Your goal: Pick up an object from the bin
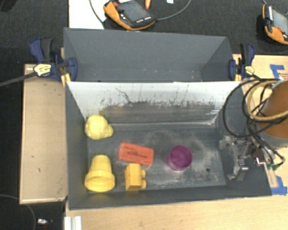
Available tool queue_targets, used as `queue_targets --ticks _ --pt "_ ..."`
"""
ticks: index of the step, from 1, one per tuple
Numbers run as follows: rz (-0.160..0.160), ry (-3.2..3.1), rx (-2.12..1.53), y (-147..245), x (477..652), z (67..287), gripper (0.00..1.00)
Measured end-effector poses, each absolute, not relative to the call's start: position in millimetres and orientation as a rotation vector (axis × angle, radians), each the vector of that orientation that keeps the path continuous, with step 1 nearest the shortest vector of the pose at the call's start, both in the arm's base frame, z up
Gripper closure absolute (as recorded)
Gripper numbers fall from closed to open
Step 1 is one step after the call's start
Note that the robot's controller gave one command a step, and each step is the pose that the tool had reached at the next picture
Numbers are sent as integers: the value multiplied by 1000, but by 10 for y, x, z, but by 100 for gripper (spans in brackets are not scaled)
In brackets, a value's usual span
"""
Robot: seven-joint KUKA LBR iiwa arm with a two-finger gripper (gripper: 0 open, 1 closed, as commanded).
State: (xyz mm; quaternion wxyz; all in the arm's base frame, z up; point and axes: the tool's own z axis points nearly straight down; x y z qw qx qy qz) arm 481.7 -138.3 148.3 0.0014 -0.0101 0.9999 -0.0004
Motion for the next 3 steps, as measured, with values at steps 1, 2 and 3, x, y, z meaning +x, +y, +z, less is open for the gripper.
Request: queue_targets --ticks 1,2,3 --pt "-1 3139 -32 -1382 4819 1484 0" --pt "0 3132 46 -1120 5100 1727 0" --pt "0 3139 84 -1055 5011 1640 0"
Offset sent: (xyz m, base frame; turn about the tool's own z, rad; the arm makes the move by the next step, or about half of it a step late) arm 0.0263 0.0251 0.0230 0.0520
